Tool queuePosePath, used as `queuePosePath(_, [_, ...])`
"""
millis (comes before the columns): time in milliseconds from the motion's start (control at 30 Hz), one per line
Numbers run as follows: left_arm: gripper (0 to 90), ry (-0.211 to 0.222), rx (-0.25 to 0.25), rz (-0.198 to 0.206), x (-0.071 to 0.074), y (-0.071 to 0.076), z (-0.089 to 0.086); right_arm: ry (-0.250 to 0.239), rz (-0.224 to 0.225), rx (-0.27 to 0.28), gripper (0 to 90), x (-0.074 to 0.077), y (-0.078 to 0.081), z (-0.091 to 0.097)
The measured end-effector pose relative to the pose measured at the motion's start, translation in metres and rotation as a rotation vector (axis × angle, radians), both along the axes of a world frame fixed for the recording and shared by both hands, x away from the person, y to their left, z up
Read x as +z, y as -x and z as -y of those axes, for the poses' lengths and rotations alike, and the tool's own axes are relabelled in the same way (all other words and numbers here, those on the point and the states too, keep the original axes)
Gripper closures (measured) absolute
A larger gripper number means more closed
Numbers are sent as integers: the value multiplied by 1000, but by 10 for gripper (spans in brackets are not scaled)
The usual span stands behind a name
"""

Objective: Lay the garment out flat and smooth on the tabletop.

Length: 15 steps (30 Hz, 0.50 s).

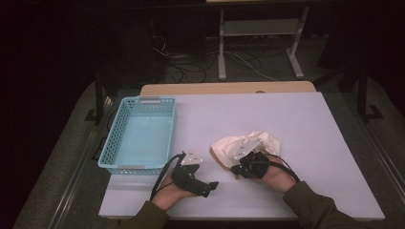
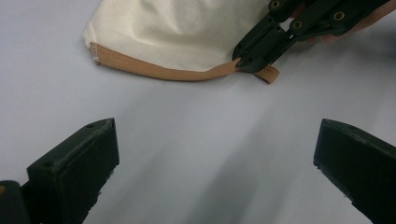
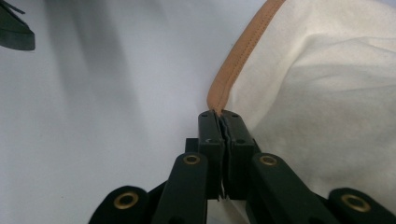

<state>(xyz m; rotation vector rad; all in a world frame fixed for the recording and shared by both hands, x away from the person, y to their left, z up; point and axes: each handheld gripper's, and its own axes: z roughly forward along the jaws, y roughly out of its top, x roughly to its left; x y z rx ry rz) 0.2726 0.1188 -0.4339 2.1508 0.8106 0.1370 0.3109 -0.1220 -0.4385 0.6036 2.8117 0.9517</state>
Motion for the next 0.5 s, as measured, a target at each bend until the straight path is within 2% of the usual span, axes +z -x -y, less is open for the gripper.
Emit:
queuePosePath(200, [0, 9, 5, 0, 0, 0, 0, -22, -22, -3, 874, 2, -1, 2])
queuePosePath(500, [0, 2, -4, 3, 0, 0, 0, -101, -38, -23, 874, 13, -2, 9])
